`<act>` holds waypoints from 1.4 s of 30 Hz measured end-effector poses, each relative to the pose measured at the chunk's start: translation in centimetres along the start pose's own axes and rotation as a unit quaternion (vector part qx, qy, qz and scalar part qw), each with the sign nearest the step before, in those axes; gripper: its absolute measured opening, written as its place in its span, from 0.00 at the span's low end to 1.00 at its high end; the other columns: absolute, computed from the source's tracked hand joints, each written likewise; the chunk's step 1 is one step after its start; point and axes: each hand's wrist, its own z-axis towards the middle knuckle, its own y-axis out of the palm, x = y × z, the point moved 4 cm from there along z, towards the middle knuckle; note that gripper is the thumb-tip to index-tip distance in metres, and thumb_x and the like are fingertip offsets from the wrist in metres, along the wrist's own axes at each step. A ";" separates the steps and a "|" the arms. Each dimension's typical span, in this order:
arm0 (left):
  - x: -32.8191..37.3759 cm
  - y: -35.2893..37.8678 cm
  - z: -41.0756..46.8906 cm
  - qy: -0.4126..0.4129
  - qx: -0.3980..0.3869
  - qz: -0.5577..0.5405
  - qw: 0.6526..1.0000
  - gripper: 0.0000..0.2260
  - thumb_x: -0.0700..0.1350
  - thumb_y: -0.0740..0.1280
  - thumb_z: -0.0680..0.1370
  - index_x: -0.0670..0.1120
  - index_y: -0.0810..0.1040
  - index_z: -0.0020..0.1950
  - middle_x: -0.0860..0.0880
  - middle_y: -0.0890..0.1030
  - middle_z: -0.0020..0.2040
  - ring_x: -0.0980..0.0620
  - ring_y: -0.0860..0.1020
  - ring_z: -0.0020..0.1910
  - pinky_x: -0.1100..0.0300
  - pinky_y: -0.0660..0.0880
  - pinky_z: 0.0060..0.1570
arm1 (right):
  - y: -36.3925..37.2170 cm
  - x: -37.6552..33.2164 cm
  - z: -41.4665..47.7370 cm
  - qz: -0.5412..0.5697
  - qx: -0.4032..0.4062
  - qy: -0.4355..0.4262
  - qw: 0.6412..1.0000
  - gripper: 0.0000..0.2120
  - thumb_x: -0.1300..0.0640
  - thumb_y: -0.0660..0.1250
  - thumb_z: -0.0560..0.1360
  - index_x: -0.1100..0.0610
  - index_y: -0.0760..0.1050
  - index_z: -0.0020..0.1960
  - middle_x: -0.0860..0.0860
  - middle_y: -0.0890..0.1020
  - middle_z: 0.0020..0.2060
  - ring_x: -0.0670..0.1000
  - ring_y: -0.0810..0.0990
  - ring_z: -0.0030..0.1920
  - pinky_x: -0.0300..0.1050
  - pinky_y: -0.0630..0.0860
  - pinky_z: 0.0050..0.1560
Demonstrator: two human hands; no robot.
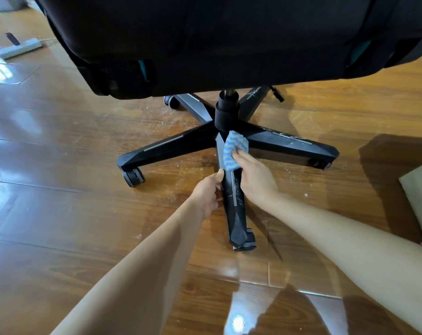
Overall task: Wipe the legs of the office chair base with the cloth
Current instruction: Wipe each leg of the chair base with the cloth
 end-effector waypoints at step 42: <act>-1.1 -0.6 -1.1 -0.002 -0.018 -0.022 1.000 0.13 0.49 0.62 0.88 0.49 0.80 0.70 0.54 0.88 0.44 0.53 0.84 0.52 0.55 0.80 0.55 | -0.2 -0.4 -7.6 -0.117 -0.098 -0.126 0.980 0.34 0.73 0.60 0.75 0.58 0.63 0.80 0.51 0.62 0.80 0.51 0.63 0.79 0.44 0.72 0.68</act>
